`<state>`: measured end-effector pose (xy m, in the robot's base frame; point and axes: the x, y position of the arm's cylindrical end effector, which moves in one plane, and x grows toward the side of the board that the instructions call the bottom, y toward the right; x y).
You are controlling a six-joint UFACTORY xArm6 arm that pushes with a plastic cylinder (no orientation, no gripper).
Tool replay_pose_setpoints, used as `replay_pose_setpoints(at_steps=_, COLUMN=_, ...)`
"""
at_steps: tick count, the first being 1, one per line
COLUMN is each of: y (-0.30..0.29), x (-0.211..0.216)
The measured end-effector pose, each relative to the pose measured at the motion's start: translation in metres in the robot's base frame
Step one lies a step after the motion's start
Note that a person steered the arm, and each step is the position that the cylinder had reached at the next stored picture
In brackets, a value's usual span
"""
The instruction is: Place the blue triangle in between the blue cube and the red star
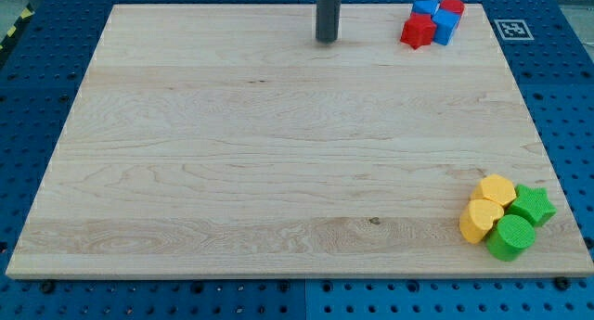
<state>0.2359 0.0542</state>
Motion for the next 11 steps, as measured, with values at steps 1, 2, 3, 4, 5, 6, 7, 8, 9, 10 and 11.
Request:
replay_pose_setpoints(at_steps=1, y=0.083, x=-0.042)
replay_pose_setpoints(at_steps=2, y=0.128, x=-0.045)
replay_pose_setpoints(at_steps=3, y=0.138, x=-0.045)
replay_pose_setpoints(at_steps=4, y=0.138, x=-0.045)
replay_pose_setpoints(at_steps=5, y=0.138, x=-0.038)
replay_pose_setpoints(at_steps=6, y=0.149, x=-0.030)
replay_pose_setpoints(at_steps=7, y=0.151, x=-0.022)
replay_pose_setpoints(at_steps=8, y=0.151, x=-0.011)
replay_pose_setpoints(at_steps=9, y=0.151, x=0.002)
replay_pose_setpoints(at_steps=10, y=0.151, x=0.015)
replay_pose_setpoints(at_steps=11, y=0.151, x=0.028)
